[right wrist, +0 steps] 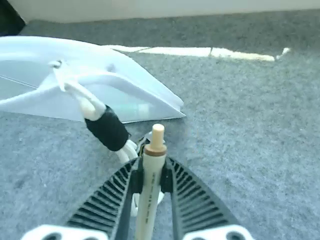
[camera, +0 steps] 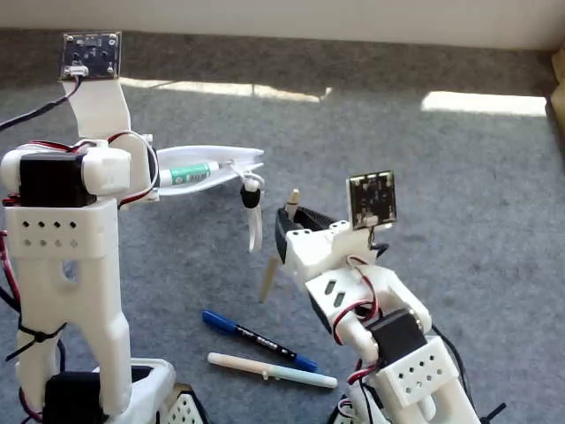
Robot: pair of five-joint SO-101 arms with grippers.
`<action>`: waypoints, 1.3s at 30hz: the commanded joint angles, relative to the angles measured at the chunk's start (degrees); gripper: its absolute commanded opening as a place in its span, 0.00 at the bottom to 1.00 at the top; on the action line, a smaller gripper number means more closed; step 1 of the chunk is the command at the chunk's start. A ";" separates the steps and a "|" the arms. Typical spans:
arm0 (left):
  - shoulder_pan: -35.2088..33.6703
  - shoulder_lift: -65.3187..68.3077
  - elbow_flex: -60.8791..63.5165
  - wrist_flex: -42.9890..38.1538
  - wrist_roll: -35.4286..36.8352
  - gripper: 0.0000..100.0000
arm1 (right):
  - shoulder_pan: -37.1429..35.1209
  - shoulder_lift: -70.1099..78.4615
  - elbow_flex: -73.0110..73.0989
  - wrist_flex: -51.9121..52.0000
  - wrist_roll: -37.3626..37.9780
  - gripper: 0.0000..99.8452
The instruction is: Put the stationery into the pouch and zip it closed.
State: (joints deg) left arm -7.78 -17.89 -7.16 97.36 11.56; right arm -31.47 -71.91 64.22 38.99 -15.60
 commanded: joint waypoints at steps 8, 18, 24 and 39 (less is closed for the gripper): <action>-0.75 0.48 0.66 -0.97 -0.53 0.01 | -12.53 -10.24 0.13 -14.73 9.32 0.01; -0.66 0.48 0.66 -1.05 -0.62 0.01 | -14.29 -10.95 -1.54 -22.46 9.76 0.01; -0.66 0.48 0.57 -1.05 -0.62 0.01 | -14.29 -10.68 -2.59 -34.24 9.76 0.01; -0.66 0.48 0.84 -2.11 -0.62 0.01 | -14.29 -10.42 -2.42 -49.63 26.11 0.01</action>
State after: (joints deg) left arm -7.78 -17.89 -7.08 97.10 11.56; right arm -44.92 -81.49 65.10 -7.25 9.54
